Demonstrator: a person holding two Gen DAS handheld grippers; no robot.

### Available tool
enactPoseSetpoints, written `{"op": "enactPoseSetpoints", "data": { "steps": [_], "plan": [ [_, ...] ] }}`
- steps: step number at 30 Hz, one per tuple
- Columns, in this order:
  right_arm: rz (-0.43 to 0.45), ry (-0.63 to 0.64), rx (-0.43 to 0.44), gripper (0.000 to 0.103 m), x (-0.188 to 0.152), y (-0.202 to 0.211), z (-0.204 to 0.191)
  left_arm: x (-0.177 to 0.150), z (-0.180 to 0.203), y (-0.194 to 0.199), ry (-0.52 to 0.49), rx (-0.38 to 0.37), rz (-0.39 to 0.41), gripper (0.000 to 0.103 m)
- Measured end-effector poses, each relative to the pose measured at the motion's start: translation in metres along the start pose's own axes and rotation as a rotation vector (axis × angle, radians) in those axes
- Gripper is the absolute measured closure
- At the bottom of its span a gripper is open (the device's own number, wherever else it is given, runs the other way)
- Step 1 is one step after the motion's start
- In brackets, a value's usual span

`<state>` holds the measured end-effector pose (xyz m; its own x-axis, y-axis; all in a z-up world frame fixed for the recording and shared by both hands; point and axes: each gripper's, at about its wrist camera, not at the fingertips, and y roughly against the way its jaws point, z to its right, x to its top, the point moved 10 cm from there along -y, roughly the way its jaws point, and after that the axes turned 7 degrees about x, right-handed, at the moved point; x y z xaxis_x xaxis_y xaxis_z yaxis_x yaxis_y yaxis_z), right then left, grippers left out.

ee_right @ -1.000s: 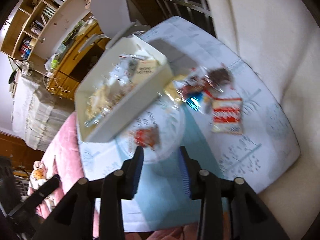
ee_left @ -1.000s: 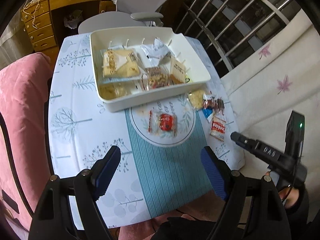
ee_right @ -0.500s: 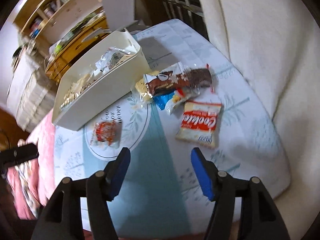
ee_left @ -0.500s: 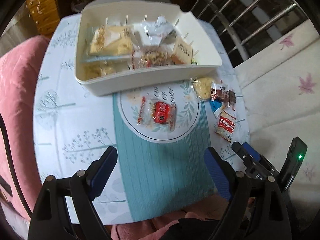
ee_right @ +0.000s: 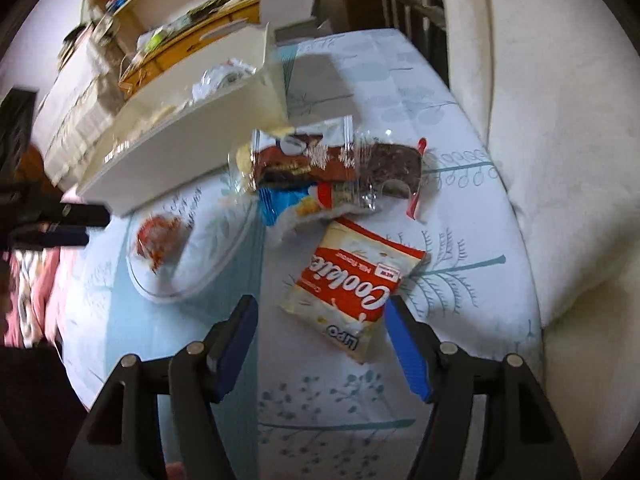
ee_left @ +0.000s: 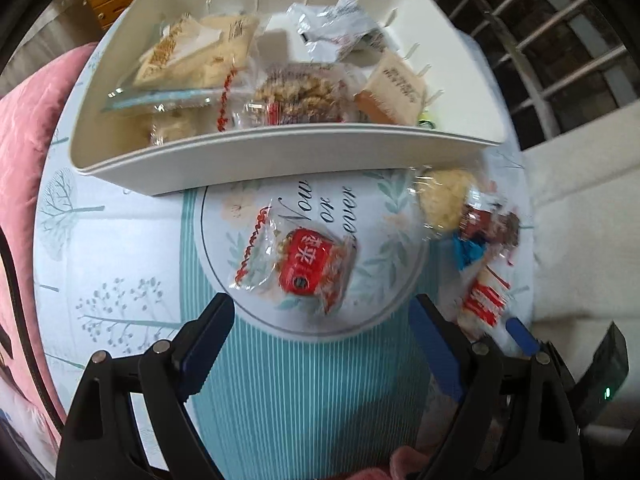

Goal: Organize snacks
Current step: 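Grasp the red Cookies packet with the right tool while the left tool grasps the red-wrapped pastry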

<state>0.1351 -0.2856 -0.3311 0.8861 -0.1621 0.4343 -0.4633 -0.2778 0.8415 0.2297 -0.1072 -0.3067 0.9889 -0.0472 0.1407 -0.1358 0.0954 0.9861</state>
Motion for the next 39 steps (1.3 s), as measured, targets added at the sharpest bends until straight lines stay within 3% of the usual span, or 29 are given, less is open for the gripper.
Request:
{"op": "enactPoseSetpoints", "data": {
  "steps": [4,16,21,29,32,36,39],
  "plan": [
    [-0.036,0.059,0.015,0.037,-0.004,-0.012,-0.002,0.004,-0.001,-0.023,0.019,0.053,-0.024,0.015],
    [-0.027,0.148,0.006,0.034,0.007,-0.034,0.0,0.015,0.001,-0.058,0.055,0.115,-0.044,0.016],
    [-0.024,0.209,-0.02,0.029,0.013,-0.04,-0.005,0.017,0.0,-0.072,0.083,0.137,-0.063,0.032],
    [-0.028,0.299,-0.09,0.03,0.017,-0.047,-0.009,0.021,-0.005,-0.082,0.077,0.144,-0.047,0.039],
    [-0.031,0.323,-0.099,0.032,0.015,-0.047,-0.01,0.021,-0.003,-0.081,0.069,0.144,-0.038,0.043],
    [-0.037,0.351,-0.091,0.046,0.015,-0.046,-0.014,0.021,0.003,-0.076,0.059,0.145,-0.024,0.045],
    [-0.047,0.376,-0.088,0.051,0.014,-0.046,-0.018,0.02,0.003,-0.074,0.075,0.134,0.005,0.046]
  ]
}}
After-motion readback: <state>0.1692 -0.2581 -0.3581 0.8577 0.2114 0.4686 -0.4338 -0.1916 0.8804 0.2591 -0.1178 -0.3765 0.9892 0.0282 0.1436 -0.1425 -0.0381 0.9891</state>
